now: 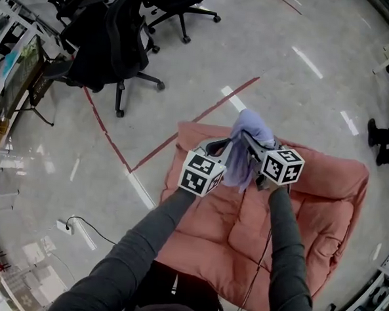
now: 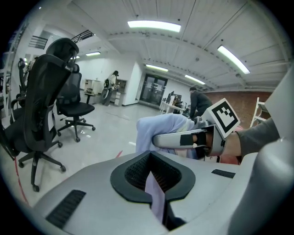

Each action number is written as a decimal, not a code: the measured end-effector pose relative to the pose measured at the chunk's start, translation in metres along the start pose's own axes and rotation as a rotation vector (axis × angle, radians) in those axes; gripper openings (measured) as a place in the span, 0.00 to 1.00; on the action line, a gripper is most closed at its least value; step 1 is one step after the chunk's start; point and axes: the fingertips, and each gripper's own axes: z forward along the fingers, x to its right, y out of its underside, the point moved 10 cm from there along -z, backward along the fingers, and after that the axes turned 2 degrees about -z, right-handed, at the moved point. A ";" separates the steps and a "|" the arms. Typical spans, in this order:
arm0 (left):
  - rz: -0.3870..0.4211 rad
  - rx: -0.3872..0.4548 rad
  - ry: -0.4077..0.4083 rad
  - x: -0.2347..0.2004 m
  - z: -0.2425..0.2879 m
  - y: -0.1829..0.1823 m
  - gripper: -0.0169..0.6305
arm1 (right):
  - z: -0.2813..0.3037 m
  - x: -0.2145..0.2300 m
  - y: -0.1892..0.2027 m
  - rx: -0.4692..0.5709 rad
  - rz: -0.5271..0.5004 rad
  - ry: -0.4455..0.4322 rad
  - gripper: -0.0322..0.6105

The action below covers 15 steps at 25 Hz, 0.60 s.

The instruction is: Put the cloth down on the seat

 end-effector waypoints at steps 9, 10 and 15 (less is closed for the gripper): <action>0.051 -0.023 0.065 -0.004 0.031 -0.001 0.04 | 0.010 0.027 0.008 -0.024 0.070 0.077 0.36; 0.055 -0.023 0.069 -0.004 0.033 -0.001 0.04 | 0.010 0.028 0.008 -0.031 0.069 0.085 0.36; 0.053 -0.006 0.078 0.001 0.031 -0.003 0.04 | 0.004 0.032 0.005 -0.073 0.049 0.169 0.42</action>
